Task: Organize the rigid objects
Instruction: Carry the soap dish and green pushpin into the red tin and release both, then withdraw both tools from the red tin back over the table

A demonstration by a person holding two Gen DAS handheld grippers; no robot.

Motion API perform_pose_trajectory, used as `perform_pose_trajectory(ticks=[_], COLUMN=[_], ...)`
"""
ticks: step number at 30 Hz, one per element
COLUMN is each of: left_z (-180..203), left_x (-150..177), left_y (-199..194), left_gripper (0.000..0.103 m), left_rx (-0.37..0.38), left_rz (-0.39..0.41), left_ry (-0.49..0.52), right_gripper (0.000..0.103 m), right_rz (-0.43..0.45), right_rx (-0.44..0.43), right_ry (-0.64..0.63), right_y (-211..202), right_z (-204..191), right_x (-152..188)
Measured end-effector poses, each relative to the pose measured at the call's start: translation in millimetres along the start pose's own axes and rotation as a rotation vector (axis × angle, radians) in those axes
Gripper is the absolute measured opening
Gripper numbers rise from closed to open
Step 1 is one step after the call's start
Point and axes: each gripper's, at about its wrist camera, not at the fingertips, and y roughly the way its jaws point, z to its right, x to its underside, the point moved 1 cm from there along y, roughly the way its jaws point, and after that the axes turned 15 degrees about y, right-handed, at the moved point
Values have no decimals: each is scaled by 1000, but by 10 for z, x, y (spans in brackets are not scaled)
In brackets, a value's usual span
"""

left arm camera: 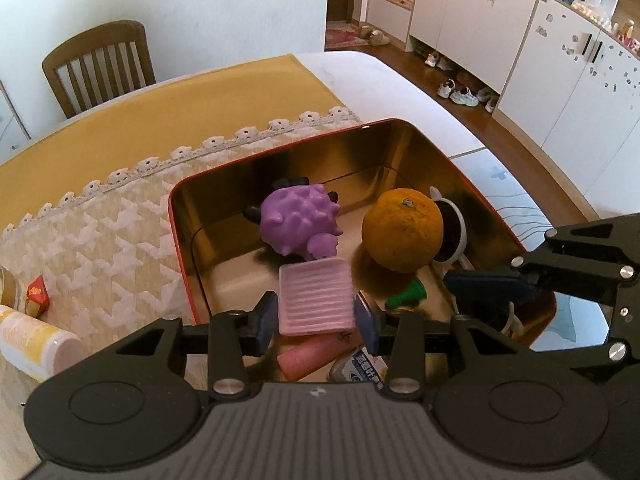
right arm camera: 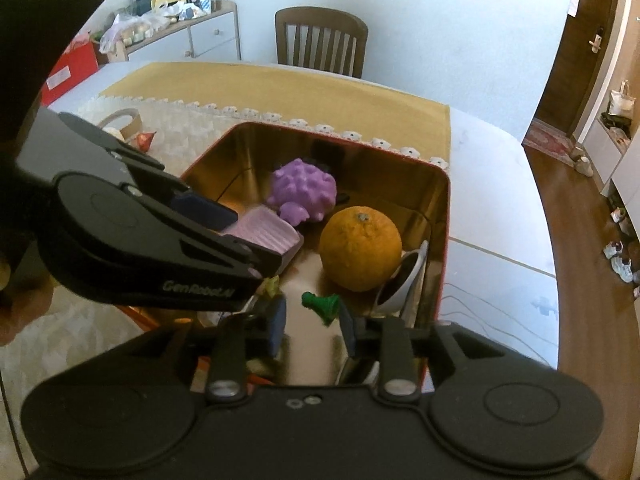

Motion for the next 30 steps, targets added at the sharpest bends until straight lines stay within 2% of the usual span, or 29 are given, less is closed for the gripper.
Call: perform_pose_trajectory(ticks=[5,11,15,22,26,30], left_z=[-16,-10,-19,-90,-195,-310], left_x=[21,44,79,201,309,422], left_y=[-118,-325,-468,-787,-1001,-1188], left_gripper=[52,52,52,52,60,63], left_rx=[7,13,28,27,30,23], left_rz=[37,92,131,213,260,292], left_ry=[-5,2,7,22,13,18], right_gripper=[36,43,54,64,66,74], right_rz=[16,45,87,132,153,175], right_rx=[-3,-10,-3,-8,-11,-19], right_ry=[26,58,67,120,146,180], right_y=[-95,-239,-366,-556,-643,-712], right_z=[21,26,12,-57,-177,-317], right_x=[4,2,26,14,10,30])
